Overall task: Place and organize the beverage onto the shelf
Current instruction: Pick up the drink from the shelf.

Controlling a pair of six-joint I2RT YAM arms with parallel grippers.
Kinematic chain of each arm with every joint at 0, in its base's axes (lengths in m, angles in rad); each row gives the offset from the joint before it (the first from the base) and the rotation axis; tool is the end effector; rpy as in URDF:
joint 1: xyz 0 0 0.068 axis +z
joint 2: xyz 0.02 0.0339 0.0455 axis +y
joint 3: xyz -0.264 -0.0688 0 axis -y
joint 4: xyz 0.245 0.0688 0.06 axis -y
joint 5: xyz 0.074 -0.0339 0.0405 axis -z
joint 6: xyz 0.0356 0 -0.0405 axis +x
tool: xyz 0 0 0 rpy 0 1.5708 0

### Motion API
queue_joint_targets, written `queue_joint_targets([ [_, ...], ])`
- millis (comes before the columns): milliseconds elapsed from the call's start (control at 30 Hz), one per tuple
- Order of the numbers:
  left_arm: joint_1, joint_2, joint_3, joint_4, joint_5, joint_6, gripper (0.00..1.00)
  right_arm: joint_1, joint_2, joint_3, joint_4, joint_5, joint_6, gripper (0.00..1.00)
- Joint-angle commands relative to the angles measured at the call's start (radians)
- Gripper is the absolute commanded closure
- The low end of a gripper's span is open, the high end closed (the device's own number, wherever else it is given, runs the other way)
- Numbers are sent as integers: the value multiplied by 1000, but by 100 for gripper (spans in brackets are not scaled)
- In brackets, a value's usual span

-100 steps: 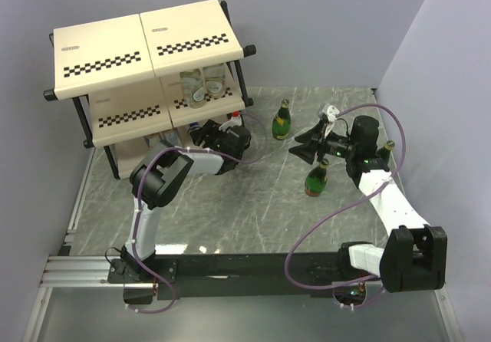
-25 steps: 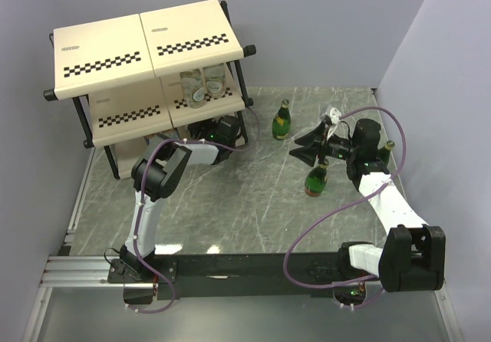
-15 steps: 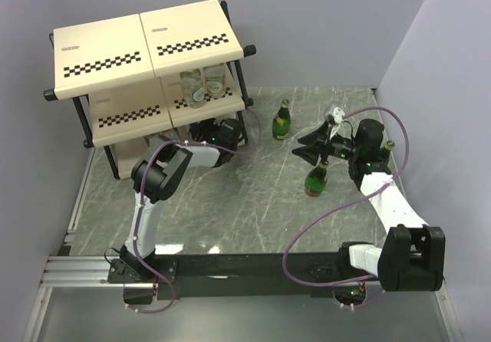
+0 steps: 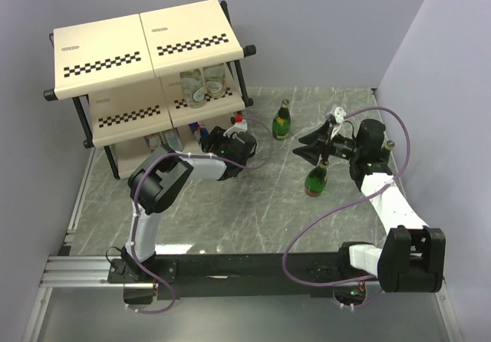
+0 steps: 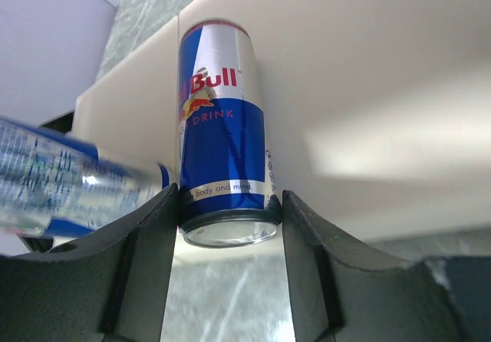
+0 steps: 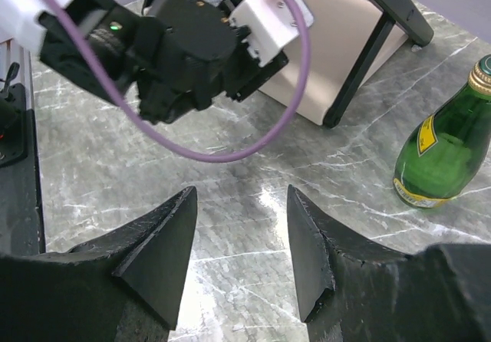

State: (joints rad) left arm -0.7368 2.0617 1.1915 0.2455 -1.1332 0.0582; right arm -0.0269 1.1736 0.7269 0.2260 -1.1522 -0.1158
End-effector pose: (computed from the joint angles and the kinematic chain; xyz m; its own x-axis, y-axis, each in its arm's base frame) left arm 0.3331 -0.2587 0.1456 -0.4475 0.4393 -0.7790 -0.2338 0.7833 0.5760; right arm 0.2519 0.0258 0.2859 -0.1157 -0.0439 -0.9923 -0.8996 0.4281 0.0859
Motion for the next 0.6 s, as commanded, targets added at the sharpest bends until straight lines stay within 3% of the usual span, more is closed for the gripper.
queue_joint_targets([
  [0,-39,-95,-9,-41,-46,-95,59,-10,-31,-9,47,-20,13,43],
  [233,-105,-161,-6,-195,-59,-216,60,-15,-35,-12,50,-24,19,43],
  [567,-252,-163,-10,-540,-85,-620,60,-18,-35,-11,46,-27,15,43],
])
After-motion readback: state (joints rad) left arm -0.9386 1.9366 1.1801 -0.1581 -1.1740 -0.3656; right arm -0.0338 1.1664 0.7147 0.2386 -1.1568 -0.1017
